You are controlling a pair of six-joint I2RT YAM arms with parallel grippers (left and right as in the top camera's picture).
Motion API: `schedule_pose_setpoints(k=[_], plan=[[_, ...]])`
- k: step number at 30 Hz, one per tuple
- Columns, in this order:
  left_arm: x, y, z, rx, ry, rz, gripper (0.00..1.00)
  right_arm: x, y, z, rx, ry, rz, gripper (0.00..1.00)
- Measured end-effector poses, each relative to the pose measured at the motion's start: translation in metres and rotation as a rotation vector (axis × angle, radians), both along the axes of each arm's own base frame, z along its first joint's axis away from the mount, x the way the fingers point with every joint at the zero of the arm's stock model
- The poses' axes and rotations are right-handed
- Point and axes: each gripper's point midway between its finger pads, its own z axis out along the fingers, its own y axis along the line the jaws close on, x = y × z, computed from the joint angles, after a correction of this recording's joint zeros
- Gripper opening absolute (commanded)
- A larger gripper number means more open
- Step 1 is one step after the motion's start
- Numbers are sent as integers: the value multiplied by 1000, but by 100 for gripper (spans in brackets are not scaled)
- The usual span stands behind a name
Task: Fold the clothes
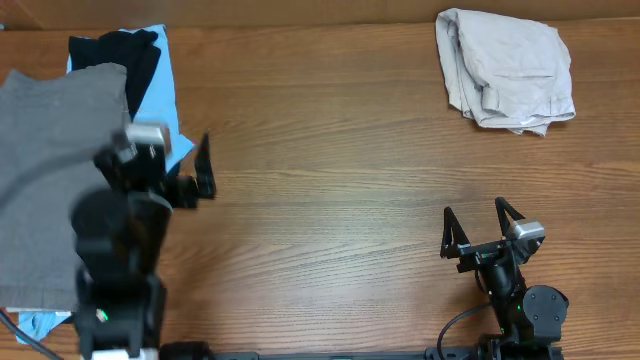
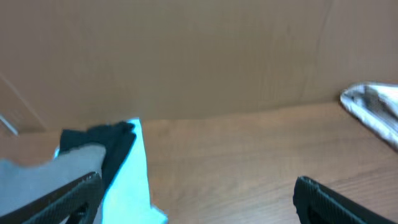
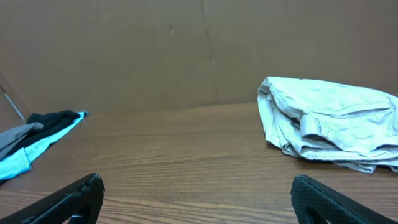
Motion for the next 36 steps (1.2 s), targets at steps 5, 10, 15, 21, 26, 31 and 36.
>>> schedule_pose_setpoints(k=[5, 10, 15, 21, 26, 31, 36], plan=[[-25, -2, -26, 3, -186, -9, 100, 0, 0, 0, 0, 0, 0, 100], [-41, -3, -67, 4, -237, -12, 100, 0, 0, 0, 0, 1, 0, 100], [-48, -3, -95, 1, -240, -12, 100, 0, 0, 0, 0, 1, 0, 100], [-52, -3, -128, -1, -162, -11, 100, 0, 0, 0, 0, 0, 0, 100], [-57, -3, -155, -5, -66, -10, 100, 0, 0, 0, 0, 1, 0, 100], [-59, -4, -146, -3, -106, -10, 100, 0, 0, 0, 0, 1, 1, 100], [-59, -4, -146, -3, -107, -10, 100, 0, 0, 0, 0, 0, 0, 100]])
